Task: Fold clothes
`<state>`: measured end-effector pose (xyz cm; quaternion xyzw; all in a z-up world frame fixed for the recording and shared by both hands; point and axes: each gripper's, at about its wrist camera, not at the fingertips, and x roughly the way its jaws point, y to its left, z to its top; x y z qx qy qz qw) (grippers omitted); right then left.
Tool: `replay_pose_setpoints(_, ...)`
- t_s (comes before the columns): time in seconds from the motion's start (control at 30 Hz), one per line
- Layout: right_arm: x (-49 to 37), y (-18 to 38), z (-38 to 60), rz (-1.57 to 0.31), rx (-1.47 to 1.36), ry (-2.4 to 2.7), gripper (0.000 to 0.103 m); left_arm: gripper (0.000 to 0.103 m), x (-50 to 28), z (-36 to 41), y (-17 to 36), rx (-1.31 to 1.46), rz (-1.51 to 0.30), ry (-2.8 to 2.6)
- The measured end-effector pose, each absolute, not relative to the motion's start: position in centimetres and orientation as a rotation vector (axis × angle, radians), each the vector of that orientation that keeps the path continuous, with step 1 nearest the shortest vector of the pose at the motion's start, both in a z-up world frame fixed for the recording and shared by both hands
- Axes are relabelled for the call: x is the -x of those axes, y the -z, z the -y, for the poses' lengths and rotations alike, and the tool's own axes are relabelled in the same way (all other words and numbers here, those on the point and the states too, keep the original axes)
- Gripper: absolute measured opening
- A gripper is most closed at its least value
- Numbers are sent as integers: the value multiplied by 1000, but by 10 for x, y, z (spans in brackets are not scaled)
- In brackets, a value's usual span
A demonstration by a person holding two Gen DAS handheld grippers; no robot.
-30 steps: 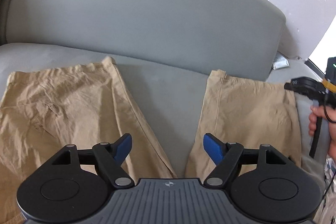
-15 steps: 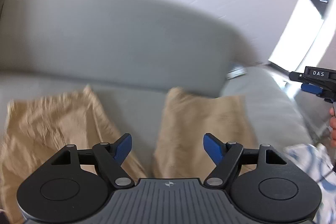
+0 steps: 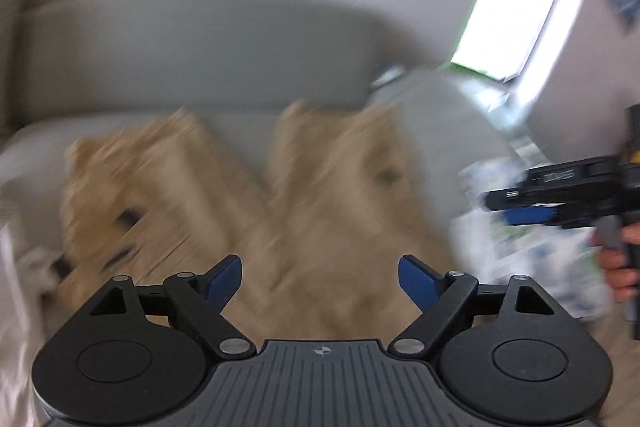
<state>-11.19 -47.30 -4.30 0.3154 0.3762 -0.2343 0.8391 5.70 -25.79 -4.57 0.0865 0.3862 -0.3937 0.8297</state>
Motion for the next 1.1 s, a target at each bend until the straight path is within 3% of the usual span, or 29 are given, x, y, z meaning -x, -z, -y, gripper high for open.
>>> replay_pose_setpoints(0.2, 81, 126, 517, -817, -721, 556, 53, 82, -66, 314, 90, -174, -921, 665)
replay_pose_setpoints(0.43, 43, 172, 558, -775, -725, 554, 53, 82, -80, 347, 111, -230, -935, 647)
replay_pose_setpoints(0.7, 16, 209, 593, -735, -753, 512, 46, 82, -81, 351, 124, -250, -993, 647)
replay_pose_setpoints(0.73, 12, 212, 596, -741, -754, 508, 42, 82, -80, 352, 124, -254, -993, 644)
replay_pose_setpoints(0.83, 18, 208, 595, -732, -764, 515, 8, 82, -75, 354, 122, -270, -981, 640)
replay_pose_setpoints(0.93, 40, 194, 602, -646, -855, 581, 5, 82, -66, 355, 120, -285, -973, 651)
replay_pose_setpoints(1.1, 48, 183, 605, -647, -715, 724, 0, 82, -48, 348, 119, -323, -956, 656)
